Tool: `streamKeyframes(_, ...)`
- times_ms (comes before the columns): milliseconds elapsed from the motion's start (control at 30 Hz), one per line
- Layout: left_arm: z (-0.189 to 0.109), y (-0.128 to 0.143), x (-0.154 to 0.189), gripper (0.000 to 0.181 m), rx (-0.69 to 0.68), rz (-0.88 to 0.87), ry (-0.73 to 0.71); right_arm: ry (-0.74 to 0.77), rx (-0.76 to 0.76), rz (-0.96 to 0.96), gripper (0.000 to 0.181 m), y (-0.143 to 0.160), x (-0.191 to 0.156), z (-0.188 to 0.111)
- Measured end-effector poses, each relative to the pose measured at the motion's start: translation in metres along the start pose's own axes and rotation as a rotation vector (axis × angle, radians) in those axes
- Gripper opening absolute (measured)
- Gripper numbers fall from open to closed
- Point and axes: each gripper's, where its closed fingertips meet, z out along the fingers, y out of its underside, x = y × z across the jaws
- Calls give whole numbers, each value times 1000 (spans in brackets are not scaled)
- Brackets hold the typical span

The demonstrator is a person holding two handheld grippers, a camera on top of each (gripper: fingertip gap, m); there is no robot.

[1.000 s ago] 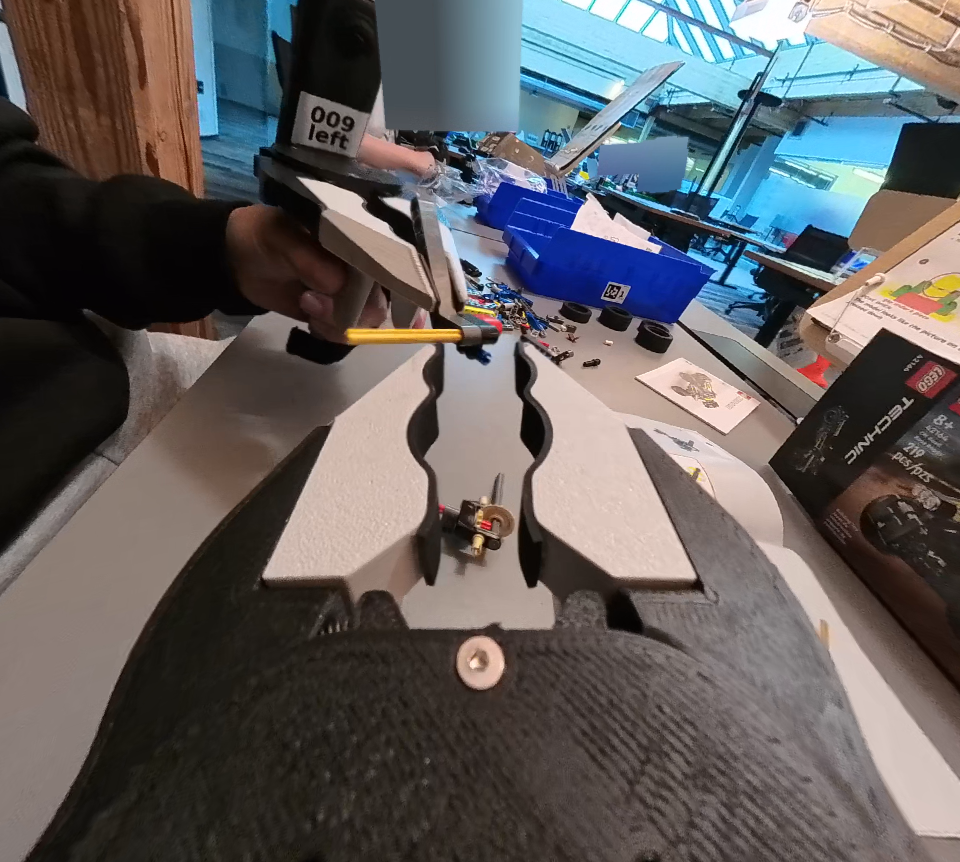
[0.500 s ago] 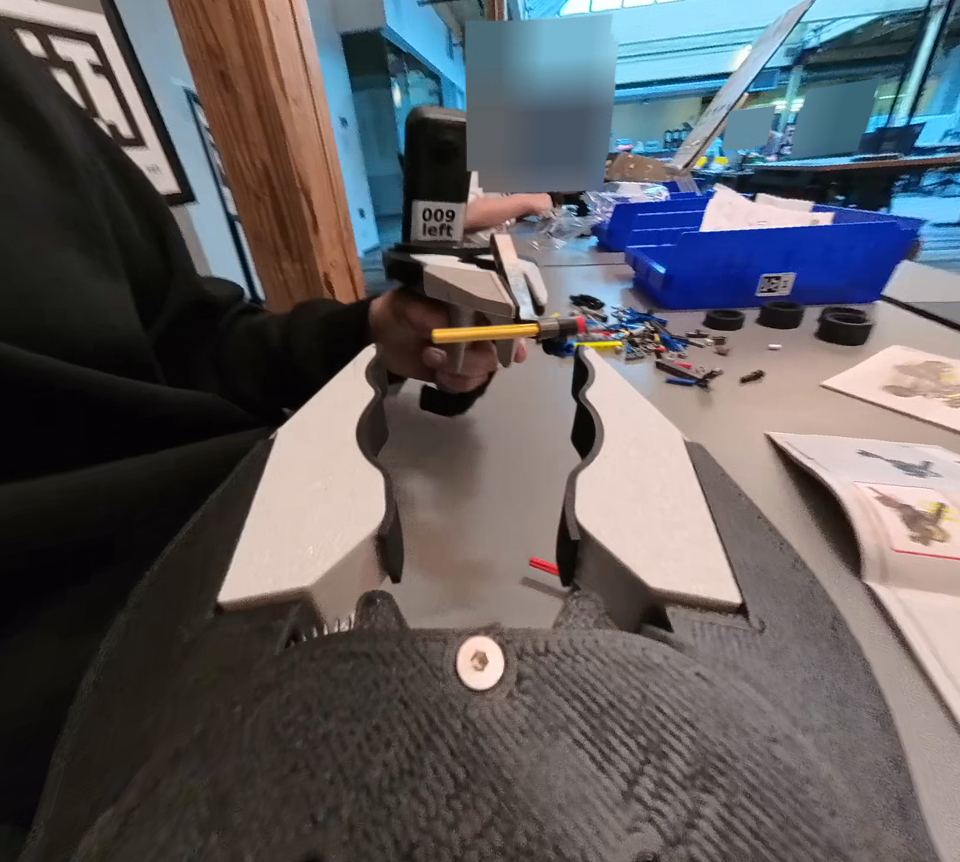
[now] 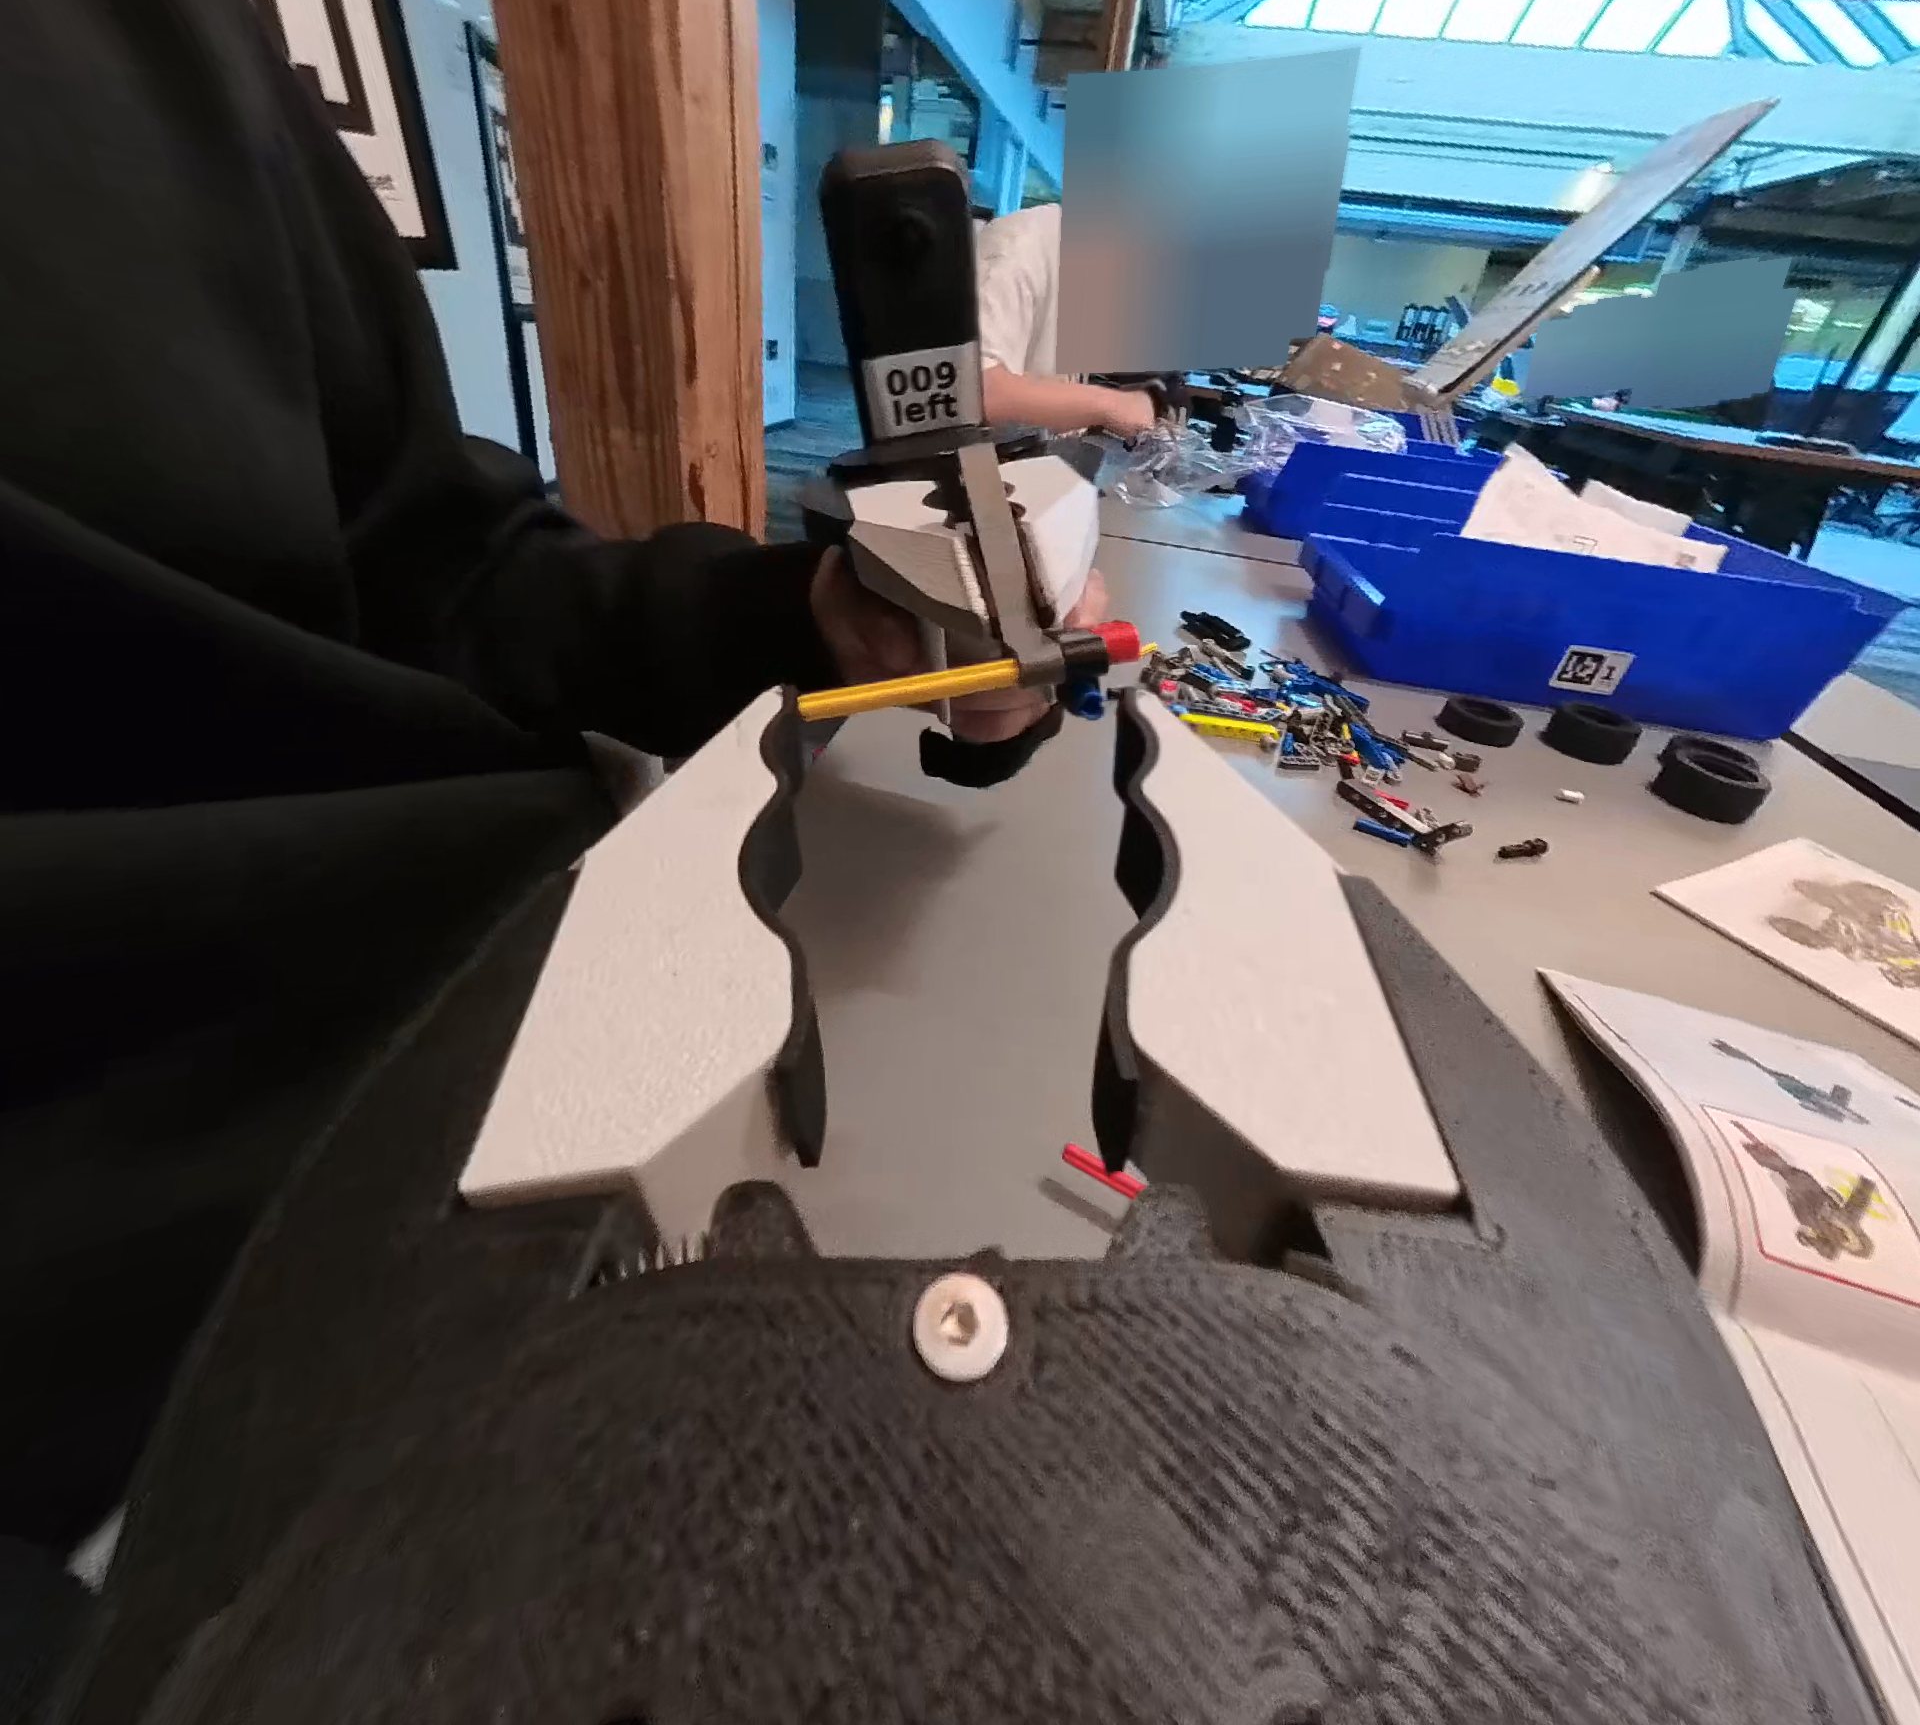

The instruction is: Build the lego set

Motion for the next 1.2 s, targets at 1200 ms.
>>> streamKeyframes(1200,4,7,3,7,-12,-114,27,76,-6,-37,15,3,16,-4)
